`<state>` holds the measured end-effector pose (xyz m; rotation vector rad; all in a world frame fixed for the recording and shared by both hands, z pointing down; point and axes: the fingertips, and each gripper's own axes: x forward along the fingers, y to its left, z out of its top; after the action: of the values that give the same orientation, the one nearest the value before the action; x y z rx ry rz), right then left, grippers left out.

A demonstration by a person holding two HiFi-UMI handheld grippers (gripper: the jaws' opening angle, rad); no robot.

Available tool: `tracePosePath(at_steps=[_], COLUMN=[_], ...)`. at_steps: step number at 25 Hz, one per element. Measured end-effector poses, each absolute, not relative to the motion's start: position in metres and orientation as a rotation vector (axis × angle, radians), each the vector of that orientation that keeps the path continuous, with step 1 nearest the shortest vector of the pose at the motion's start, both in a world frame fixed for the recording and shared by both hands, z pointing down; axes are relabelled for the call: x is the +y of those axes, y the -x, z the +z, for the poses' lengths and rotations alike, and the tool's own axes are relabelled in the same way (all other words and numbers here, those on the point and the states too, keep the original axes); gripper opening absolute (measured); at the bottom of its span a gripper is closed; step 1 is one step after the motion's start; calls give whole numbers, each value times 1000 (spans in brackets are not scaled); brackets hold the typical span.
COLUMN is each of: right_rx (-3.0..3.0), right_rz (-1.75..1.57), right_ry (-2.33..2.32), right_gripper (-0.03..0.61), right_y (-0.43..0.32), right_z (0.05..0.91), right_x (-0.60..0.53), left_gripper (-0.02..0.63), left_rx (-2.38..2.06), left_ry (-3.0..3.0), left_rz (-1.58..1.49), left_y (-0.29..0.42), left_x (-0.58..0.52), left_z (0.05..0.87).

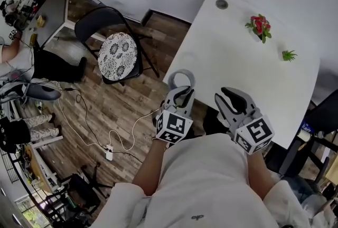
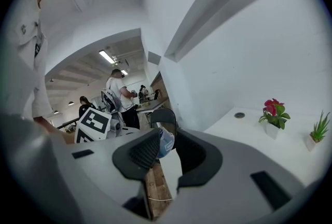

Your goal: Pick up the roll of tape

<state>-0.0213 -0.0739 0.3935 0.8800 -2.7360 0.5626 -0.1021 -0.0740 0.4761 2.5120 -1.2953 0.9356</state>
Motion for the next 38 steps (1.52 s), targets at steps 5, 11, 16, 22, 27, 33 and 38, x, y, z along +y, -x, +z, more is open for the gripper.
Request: tracePosePath(at_steps=[5, 11, 16, 22, 27, 33, 38], right_rx=[-2716, -2696, -2678, -2672, -2652, -2634, -2624], right_rz=[491, 407, 357, 297, 302, 304, 303], right_ry=[-907, -950, -1020, -1106, -1188, -1253, -1283], right_gripper=[84, 71, 43, 21, 17, 6, 6], right_y=[48, 71, 88, 100, 102, 101, 101], right_z=[380, 367, 359, 350, 349, 350, 348], right_x=[-61, -48, -34, -17, 0, 13, 19], left_gripper=[57, 57, 57, 57, 57, 57, 57], left_rx=[-1327, -1309, -1291, -1233, -1176, -1138, -1116], left_ry=[-2558, -2596, -2633, -2669, -2715, -2749, -2763], left_rz=[752, 538, 424, 348, 321, 285, 296], left_y=[124, 144, 164, 178, 182, 183, 183], left_x=[-64, -48, -33, -20, -7, 1, 8], left_z=[449, 418, 394, 384, 374, 364, 361])
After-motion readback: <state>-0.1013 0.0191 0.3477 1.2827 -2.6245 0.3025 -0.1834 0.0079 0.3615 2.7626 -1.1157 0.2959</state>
